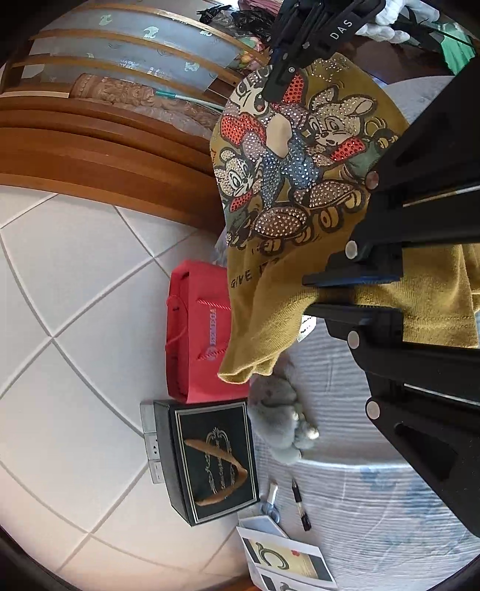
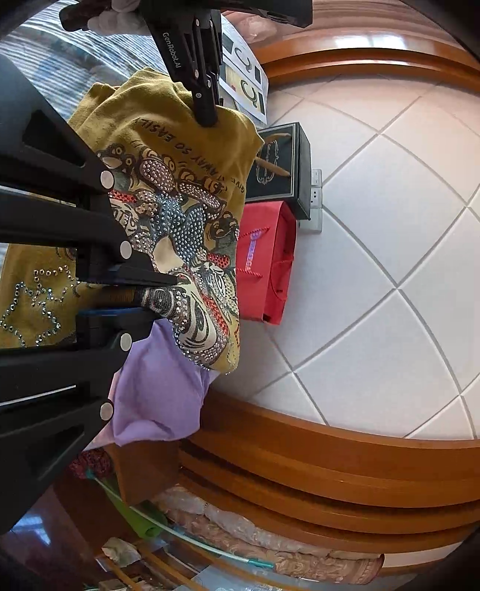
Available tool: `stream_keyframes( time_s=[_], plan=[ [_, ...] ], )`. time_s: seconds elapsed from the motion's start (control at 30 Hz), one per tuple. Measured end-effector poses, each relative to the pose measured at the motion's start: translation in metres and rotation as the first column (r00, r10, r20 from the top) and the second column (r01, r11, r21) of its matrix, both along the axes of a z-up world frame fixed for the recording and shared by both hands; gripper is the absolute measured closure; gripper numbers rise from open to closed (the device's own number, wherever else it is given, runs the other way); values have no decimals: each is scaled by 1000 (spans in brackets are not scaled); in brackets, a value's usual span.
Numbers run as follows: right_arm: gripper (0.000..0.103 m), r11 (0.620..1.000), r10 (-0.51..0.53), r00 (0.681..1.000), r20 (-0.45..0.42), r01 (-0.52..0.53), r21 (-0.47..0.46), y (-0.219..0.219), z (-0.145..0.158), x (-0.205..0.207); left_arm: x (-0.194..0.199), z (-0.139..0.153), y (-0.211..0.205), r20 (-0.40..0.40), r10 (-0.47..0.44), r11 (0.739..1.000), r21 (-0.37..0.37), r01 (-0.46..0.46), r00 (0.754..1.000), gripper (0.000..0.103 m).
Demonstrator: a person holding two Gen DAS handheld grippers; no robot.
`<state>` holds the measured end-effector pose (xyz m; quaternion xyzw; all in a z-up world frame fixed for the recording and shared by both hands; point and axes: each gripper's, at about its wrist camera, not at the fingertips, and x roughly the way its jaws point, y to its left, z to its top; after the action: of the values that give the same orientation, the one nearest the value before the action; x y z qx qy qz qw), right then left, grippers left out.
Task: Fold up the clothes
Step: 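Lift the folded shirt with both tools and carry it toward the purple clothes pile, then lower the shirt onto the purple clothes pile and open both tools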
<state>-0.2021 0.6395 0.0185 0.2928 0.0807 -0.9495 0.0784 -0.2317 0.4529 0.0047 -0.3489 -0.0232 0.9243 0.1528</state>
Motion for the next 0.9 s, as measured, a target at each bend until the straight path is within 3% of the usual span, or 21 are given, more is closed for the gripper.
stream_keyframes(
  time_s=[0.3,0.53,0.7,0.9],
  plan=[
    [95,1000,-21,1000,-21,21,15,89,12,-55,-57,13,97,-2,-21,999,-26,21,1000,97],
    [95,998,-60,998,-18,59,-4,137,2,-89,-104,6,152,11,-60,996,-63,61,998,97],
    [95,996,-86,996,15,86,-10,170,-19,-116,-131,-13,180,40,-81,994,-64,84,996,97],
    [95,992,-110,989,95,115,-45,201,-61,-141,-152,-58,198,109,-89,990,-98,100,990,96]
  ],
)
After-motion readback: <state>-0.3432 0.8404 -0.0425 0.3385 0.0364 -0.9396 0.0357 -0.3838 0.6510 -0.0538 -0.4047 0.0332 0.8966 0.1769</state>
